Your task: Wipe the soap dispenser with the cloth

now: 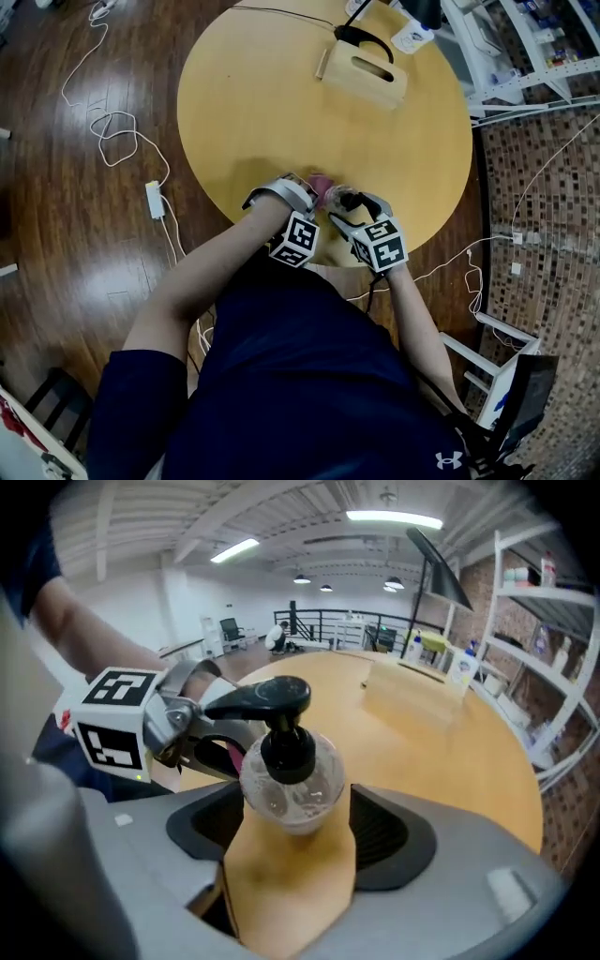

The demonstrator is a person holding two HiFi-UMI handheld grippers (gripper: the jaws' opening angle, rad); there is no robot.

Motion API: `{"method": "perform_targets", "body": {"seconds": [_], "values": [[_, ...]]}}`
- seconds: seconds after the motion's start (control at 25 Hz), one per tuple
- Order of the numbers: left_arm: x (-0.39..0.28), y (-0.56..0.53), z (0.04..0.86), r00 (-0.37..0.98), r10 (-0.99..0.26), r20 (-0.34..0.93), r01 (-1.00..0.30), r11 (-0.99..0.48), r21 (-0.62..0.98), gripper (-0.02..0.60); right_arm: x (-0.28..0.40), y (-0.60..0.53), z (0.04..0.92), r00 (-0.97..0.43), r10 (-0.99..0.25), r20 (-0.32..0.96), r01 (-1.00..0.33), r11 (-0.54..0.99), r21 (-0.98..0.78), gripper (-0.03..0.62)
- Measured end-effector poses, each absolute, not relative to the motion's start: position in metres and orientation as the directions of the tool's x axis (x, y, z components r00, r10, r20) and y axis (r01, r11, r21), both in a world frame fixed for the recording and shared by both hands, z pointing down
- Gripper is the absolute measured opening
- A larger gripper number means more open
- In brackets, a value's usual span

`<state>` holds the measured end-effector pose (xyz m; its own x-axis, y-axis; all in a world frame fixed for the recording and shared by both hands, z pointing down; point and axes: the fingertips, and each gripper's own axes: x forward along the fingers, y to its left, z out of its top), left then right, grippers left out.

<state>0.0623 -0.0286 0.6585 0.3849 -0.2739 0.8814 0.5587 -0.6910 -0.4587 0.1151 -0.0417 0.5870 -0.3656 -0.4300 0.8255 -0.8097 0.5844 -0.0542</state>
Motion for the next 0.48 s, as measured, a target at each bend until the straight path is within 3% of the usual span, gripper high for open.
{"method": "perform_targets", "body": {"seconds": [0.12,0.36,0.48], "values": [[0.064,-0.027,0.644,0.389,-0.279,0.878,0.574,-0.672,-0.468,0.107,0.115,-0.037,0.592,-0.368,-0.402,0.839,-0.835,0.541,-0.107,0.325],[0.072,-0.022,0.579,0.511,-0.299,0.806,0.502,-0.658,-0.562,0.107,0.121,-0.038,0.596,-0.343,-0.379,0.859,-0.645,0.76,0.078,0.313],[0.071,-0.024,0.571,0.529,-0.316,0.788,0.448,-0.684,-0.576,0.107,0.121,-0.037,0.601,-0.355,-0.367,0.86,-0.648,0.759,0.056,0.31]]}}
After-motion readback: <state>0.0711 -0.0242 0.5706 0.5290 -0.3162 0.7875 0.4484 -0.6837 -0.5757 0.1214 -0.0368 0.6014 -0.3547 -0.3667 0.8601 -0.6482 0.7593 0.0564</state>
